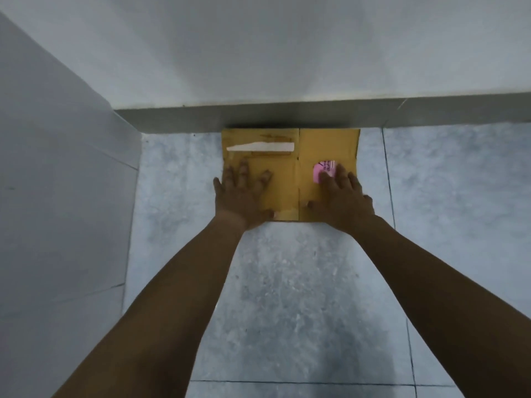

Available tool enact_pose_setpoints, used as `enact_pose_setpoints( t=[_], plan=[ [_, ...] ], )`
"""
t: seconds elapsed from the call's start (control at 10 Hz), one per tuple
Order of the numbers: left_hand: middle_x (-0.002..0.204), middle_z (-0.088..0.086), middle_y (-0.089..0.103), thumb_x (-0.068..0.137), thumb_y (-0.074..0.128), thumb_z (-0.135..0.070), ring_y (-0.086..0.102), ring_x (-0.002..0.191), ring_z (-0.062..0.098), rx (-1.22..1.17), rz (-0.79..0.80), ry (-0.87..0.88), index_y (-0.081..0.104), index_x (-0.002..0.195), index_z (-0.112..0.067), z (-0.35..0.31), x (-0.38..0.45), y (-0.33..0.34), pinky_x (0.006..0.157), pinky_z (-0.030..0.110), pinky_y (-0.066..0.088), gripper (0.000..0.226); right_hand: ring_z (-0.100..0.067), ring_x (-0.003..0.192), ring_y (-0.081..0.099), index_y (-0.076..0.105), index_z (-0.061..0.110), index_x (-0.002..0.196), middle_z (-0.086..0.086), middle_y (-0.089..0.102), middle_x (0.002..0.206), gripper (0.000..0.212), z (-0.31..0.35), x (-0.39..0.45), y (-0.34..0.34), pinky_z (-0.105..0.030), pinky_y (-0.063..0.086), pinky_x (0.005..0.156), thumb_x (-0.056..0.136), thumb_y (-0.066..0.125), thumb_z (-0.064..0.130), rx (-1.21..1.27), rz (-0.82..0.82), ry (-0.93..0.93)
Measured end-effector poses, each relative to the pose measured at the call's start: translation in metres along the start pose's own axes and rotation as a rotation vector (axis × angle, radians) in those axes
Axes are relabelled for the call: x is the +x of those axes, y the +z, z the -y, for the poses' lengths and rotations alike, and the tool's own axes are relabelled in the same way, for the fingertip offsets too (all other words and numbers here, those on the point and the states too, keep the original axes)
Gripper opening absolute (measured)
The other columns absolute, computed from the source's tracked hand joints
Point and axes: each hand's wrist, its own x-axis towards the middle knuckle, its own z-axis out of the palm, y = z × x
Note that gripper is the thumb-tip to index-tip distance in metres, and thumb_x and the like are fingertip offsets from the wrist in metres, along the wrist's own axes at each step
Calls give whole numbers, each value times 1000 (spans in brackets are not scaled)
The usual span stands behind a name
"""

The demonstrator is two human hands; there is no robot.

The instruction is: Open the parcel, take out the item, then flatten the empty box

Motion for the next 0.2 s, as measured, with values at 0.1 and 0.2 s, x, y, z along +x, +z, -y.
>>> enact_pose_setpoints(
  t=[0.1,0.2],
  plan=[
    [161,9,-18,79,38,-79,-15,147,38,13,56,-3,-14,149,-38,-12,-19,-23,113,66,0,97,-27,150,-5,4,33,153,0,-13,163,82,5,-17,-25,-64,9,115,88,35,72,-20,23,4],
    [162,8,-13,84,34,-75,-16,148,31,-54,60,26,-11,151,-35,-20,-46,-53,114,65,-4,90,-23,150,-10,1,34,153,0,-13,163,80,19,-47,-54,-60,2,117,89,23,74,-37,-12,-67]
  ],
)
